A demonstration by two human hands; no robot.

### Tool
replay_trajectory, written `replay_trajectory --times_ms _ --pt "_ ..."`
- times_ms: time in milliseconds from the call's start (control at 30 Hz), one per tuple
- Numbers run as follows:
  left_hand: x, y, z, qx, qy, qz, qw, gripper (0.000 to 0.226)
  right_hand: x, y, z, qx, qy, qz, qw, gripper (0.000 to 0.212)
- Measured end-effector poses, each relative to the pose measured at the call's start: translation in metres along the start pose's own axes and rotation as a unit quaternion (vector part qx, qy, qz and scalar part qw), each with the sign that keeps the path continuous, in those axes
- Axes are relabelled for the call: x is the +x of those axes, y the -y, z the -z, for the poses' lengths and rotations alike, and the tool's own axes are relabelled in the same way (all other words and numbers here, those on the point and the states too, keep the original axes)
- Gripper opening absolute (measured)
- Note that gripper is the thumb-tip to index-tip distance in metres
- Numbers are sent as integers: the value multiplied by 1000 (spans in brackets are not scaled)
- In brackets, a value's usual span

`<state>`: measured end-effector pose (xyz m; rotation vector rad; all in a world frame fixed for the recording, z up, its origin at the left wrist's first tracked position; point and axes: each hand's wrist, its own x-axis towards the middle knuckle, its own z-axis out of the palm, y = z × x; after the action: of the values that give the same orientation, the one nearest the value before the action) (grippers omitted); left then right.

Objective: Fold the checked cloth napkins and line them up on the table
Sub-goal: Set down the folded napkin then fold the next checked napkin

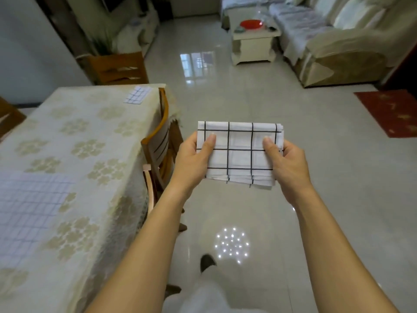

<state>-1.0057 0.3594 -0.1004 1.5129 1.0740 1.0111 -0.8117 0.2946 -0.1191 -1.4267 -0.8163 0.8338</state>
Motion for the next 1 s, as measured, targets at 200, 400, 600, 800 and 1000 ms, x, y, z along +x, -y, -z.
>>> replay_trajectory --times_ms 200,400,600,800,1000 --pt "75 24 0 -14 -64 12 998 17 92 -7 -27 -32 36 -17 999 21" --pt "193 33 -7 -35 -64 25 997 29 209 12 -53 -93 11 24 995 24" --pt "297 53 4 -27 -98 30 994 57 307 9 -101 -80 19 19 996 23" --pt "377 79 8 12 -117 62 991 68 401 -18 -124 -71 57 -25 996 23" --pt "472 83 -16 51 -168 77 981 33 524 -36 -150 -51 99 -15 994 23"
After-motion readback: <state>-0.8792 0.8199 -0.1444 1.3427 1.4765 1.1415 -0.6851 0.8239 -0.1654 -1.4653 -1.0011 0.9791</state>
